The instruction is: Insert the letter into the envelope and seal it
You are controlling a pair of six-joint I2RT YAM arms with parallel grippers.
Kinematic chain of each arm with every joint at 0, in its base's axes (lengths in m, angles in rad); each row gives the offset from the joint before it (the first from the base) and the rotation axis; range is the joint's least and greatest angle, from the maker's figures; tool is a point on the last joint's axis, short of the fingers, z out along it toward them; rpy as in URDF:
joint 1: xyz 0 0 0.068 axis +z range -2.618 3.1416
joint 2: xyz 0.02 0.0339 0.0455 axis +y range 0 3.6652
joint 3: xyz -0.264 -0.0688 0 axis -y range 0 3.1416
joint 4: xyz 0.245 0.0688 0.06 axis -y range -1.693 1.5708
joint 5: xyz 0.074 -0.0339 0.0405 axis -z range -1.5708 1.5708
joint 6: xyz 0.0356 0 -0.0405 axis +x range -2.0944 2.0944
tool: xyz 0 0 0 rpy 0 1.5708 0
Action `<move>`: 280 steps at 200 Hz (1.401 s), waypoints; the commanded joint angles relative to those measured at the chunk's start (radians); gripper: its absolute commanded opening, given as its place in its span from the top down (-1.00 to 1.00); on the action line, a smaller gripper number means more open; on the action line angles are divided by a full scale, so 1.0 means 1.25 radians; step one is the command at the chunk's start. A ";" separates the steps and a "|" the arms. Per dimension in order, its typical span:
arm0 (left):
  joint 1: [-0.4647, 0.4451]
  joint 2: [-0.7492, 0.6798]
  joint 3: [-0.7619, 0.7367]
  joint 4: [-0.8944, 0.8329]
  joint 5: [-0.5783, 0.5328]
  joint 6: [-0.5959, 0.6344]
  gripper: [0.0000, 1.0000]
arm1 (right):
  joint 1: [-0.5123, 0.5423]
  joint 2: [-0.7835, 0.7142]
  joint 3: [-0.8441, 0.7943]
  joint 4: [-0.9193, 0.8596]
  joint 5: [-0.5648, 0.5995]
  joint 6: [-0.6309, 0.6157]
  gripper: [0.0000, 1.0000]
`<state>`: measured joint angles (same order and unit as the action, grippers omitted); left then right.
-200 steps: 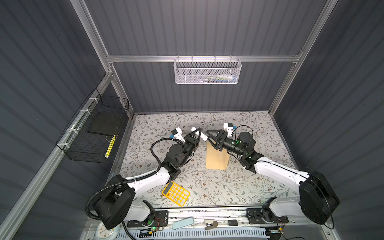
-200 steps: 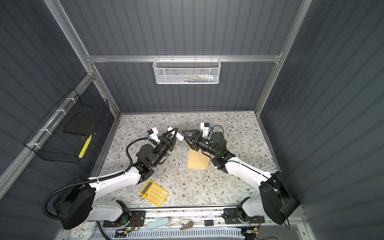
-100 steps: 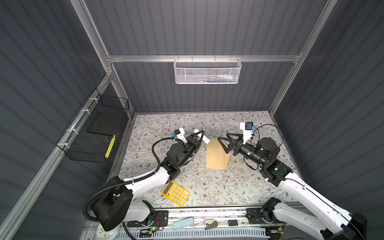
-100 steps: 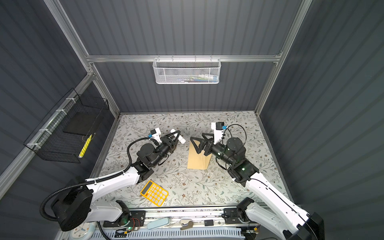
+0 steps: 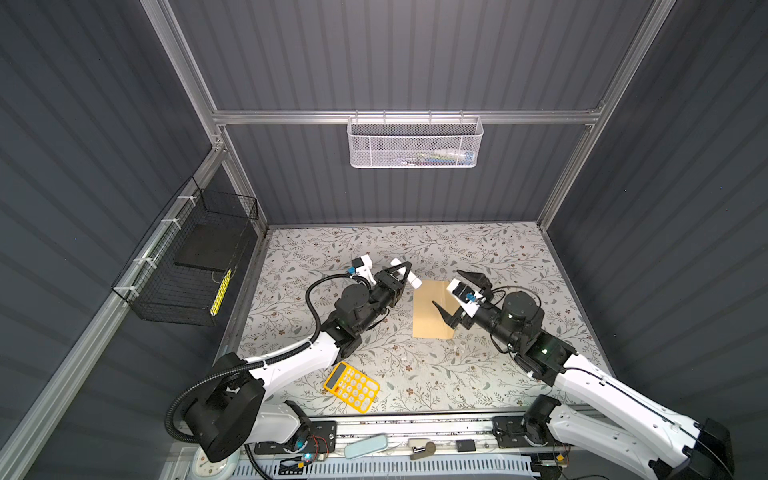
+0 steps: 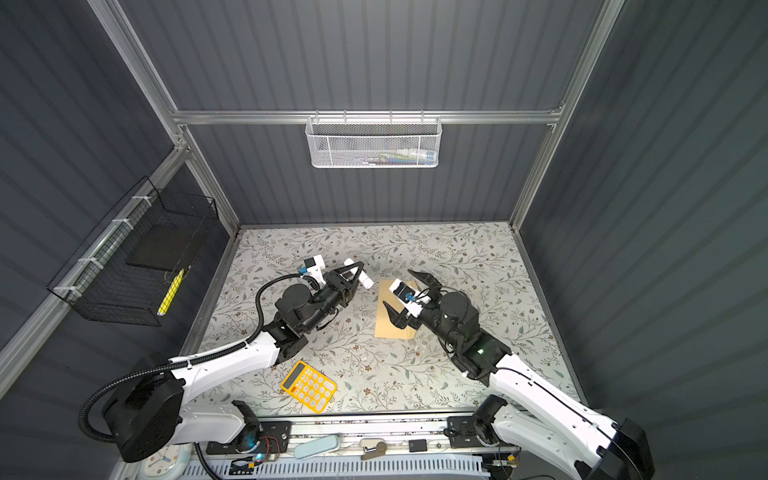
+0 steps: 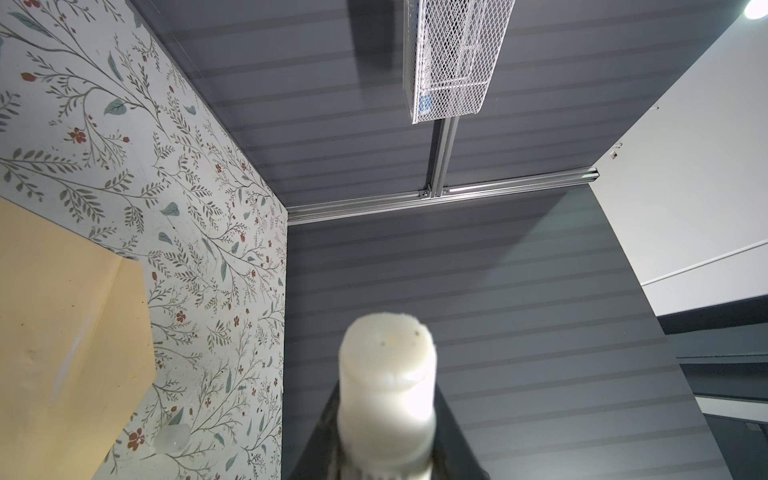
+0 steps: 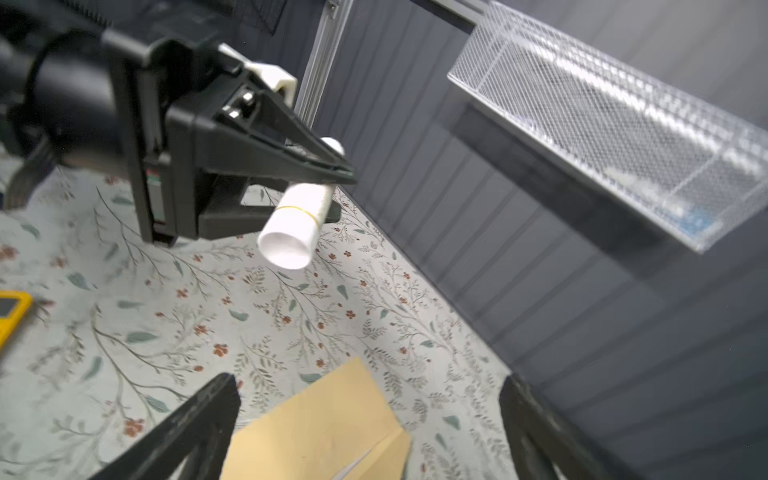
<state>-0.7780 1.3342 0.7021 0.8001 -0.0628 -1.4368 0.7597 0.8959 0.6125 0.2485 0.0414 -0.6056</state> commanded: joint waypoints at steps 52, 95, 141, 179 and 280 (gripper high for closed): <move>0.001 0.021 0.042 0.001 0.026 -0.005 1.00 | 0.113 0.139 -0.051 0.374 0.182 -0.454 -0.70; 0.000 0.021 0.045 -0.003 0.028 -0.005 1.00 | 0.146 0.267 -0.058 0.582 0.228 -0.625 -0.37; 0.001 0.023 0.047 -0.008 0.029 -0.004 1.00 | 0.158 0.340 -0.053 0.681 0.251 -0.689 -0.24; 0.001 0.023 0.050 -0.013 0.031 -0.002 1.00 | 0.165 0.351 -0.056 0.711 0.267 -0.698 -0.16; 0.002 0.026 0.051 -0.017 0.029 -0.004 1.00 | 0.168 0.322 -0.084 0.686 0.266 -0.680 0.19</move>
<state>-0.7780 1.3582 0.7341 0.7776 -0.0326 -1.4368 0.9630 1.3247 0.5194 1.0981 0.3637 -1.4757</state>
